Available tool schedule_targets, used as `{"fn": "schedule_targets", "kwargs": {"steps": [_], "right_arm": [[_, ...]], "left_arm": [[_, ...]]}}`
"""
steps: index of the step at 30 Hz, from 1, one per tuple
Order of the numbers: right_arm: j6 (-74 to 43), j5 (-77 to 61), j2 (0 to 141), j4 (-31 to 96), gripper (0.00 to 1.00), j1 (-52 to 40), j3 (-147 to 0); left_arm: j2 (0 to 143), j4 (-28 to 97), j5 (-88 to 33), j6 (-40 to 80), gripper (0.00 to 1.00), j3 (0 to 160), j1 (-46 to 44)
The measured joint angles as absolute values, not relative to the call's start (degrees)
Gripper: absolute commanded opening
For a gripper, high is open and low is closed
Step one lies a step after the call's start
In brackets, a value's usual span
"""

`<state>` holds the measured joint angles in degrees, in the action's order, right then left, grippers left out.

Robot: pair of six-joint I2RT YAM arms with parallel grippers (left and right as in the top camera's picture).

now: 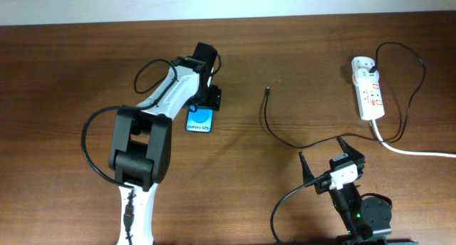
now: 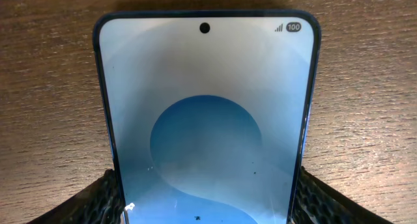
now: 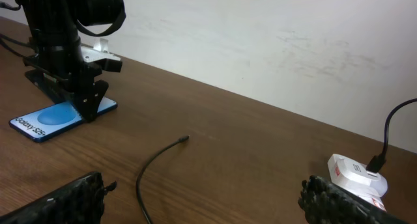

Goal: Plug charger to phone and switch on socket
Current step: 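Close the left gripper on the phone's top edge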

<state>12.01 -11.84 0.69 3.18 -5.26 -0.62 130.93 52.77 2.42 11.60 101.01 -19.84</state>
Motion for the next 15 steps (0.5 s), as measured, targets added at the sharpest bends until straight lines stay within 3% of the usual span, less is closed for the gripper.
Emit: {"fn": "schedule_targets", "kwargs": {"steps": [6,15], "right_arm": [[12.0,-11.8,0.7,3.2,0.98,-5.3,-0.6],[12.0,-11.8,0.7,3.2,0.98,-5.3,-0.6]], "left_arm": [[130.9,53.9,2.6,11.6,0.47,101.5,-19.9],[134.7,65.0,6.0,11.5,0.46,110.1,-19.8]]}}
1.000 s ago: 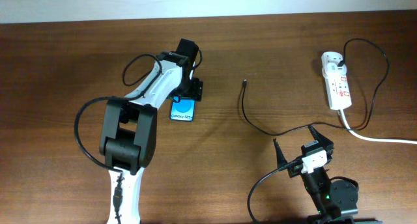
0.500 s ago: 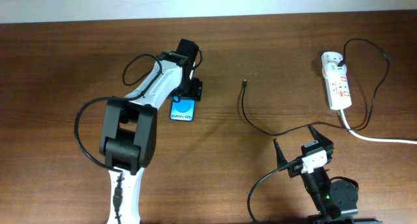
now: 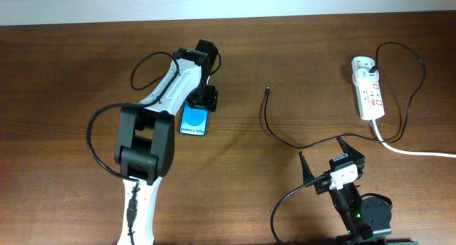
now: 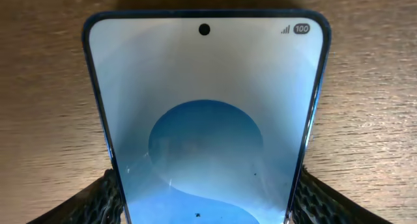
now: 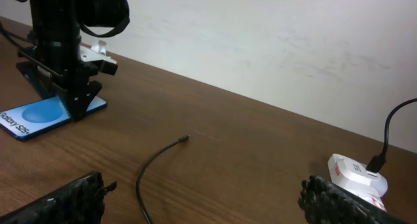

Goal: Plug charger to phone and switch on socket
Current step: 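Close the left gripper on the phone's top edge, then lift the phone with the left gripper and raise the right arm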

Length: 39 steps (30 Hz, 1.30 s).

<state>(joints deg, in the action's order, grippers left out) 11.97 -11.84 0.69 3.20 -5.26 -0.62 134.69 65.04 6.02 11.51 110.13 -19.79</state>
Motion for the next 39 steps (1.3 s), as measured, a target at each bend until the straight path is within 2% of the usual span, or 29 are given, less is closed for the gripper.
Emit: {"fn": "schedule_targets", "kwargs": {"steps": [5,8,9,11,12,20,27,35,39], "right_arm": [[12.0,-11.8,0.7,3.2,0.98,-5.3,-0.6],[12.0,-11.8,0.7,3.2,0.98,-5.3,-0.6],[12.0,-11.8,0.7,3.2,0.98,-5.3,-0.6],[11.9,-11.8,0.7,3.2,0.98,-5.3,-0.6],[12.0,-11.8,0.7,3.2,0.98,-5.3,-0.6],[12.0,-11.8,0.7,3.2,0.98,-5.3,-0.6],[11.9,-11.8,0.7,3.2,0.99,-5.3,-0.6],[12.0,-11.8,0.7,3.2,0.98,-5.3,-0.6],[12.0,-11.8,0.7,3.2,0.99,-5.3,-0.6]], "left_arm": [[134.7,66.7,6.5,11.4,0.42,113.1,-19.7],[134.7,66.8,6.7,11.4,0.33,113.2,-19.7],[134.7,66.8,6.7,11.4,0.25,113.2,-19.7],[134.7,66.8,6.7,11.4,0.03,113.2,-19.7],[134.7,66.8,6.7,11.4,0.0,113.2,-19.7],[134.7,67.3,6.7,11.4,0.0,113.5,-19.7],[134.7,75.3,6.4,15.9,0.0,123.3,-19.6],[134.7,80.7,-3.8,23.4,0.0,131.7,-15.4],[134.7,81.2,-13.1,27.3,0.0,131.7,-12.3]]}}
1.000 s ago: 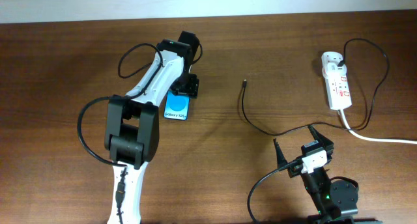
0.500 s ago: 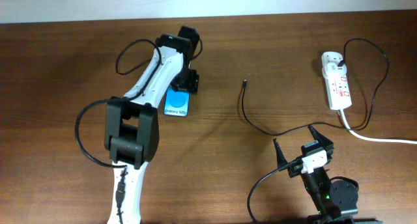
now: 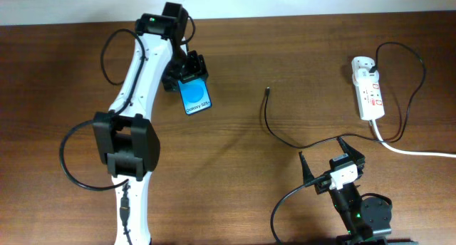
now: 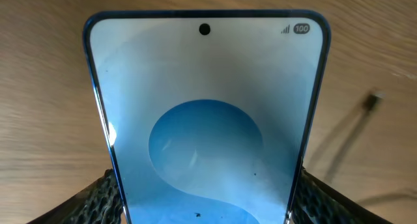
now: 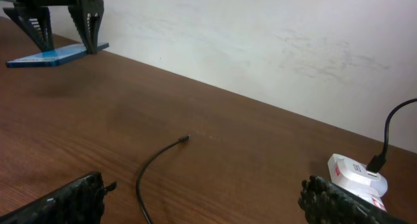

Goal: Plug charger to phone and switch on socket
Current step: 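Lift the phone with the left gripper and raise the right arm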

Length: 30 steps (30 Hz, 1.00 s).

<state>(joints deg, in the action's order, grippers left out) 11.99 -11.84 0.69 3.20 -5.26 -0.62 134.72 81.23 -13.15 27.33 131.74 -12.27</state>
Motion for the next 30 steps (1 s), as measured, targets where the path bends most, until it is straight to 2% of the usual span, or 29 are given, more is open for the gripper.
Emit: {"fn": "schedule_targets", "kwargs": {"steps": [10,16,23,30], "right_arm": [[12.0,-11.8,0.7,3.2,0.98,-5.3,-0.6],[10.4,-12.3,0.7,3.0,0.98,-5.3,-0.6],[9.0,-13.3,0.7,0.2,0.98,-5.3,-0.6],[5.7,-17.0,5.0,-0.3,0.98,-5.3,-2.5]], "left_arm": [[134.7,86.8,-24.9,33.8,0.0,131.8,-10.6],[134.7,86.5,-29.7,34.4,0.0,131.8,-6.0],[134.7,86.5,-31.6,34.6,0.0,131.8,-1.5],[134.7,86.7,-32.2,34.3,0.0,131.8,-1.6]]}}
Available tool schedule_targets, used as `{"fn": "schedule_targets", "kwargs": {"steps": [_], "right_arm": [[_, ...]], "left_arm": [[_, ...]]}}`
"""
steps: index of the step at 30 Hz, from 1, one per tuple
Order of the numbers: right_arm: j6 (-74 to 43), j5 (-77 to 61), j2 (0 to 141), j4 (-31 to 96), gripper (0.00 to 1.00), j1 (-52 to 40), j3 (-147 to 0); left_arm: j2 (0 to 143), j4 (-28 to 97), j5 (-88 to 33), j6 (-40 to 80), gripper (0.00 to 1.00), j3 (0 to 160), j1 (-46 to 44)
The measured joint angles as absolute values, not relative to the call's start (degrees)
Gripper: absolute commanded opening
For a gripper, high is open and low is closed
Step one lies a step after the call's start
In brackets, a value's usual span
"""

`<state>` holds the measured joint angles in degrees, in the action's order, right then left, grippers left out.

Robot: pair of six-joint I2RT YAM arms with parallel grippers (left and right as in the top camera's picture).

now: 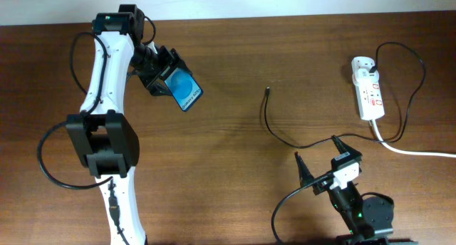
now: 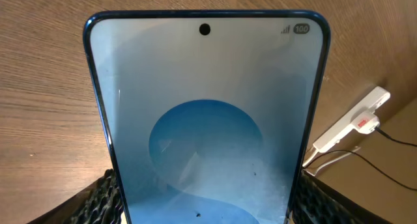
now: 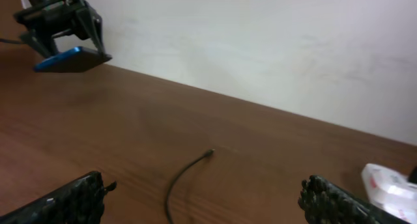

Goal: Plug charger to phone and switch on socket
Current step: 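Lift the phone with the left gripper and raise the right arm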

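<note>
My left gripper [image 1: 162, 75] is shut on the blue phone [image 1: 184, 92], which hangs tilted above the table at the back left; its lit screen [image 2: 205, 120] fills the left wrist view. The black charger cable's free plug [image 1: 266, 90] lies on the table mid-way, also seen as a plug [image 3: 210, 152] in the right wrist view. The white socket strip [image 1: 367, 87] lies at the right with the charger plugged in. My right gripper [image 1: 318, 161] stands open near the front edge, nothing between its fingers.
The black cable [image 1: 285, 139] curves from the plug toward the right arm's base. A white lead [image 1: 413, 151] runs from the strip to the right edge. A pale wall [image 3: 260, 48] backs the table.
My left gripper has carried the phone further left and back, and it is more tilted now. The right gripper has turned slightly; the cable and strip lie as before.
The phone first lay flat on the table with my left gripper shut on its end. Then it had shifted a little on the wood. Then it was held clear of the table, and now it is further back left, tilted.
</note>
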<state>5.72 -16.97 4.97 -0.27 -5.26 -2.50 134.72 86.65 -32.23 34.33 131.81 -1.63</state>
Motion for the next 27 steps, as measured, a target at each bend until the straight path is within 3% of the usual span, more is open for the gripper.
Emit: {"fn": "schedule_targets", "kwargs": {"steps": [15,27], "right_arm": [[3.0,-25.0,45.2,13.6,0.98,-5.3,-32.3],[2.8,-46.7,54.0,16.3,0.98,-5.3,-39.3]], "left_arm": [[134.7,96.5,-60.3,34.3,0.0,131.9,-1.6],[134.7,96.5,-67.0,34.6,0.0,131.9,-1.5]]}}
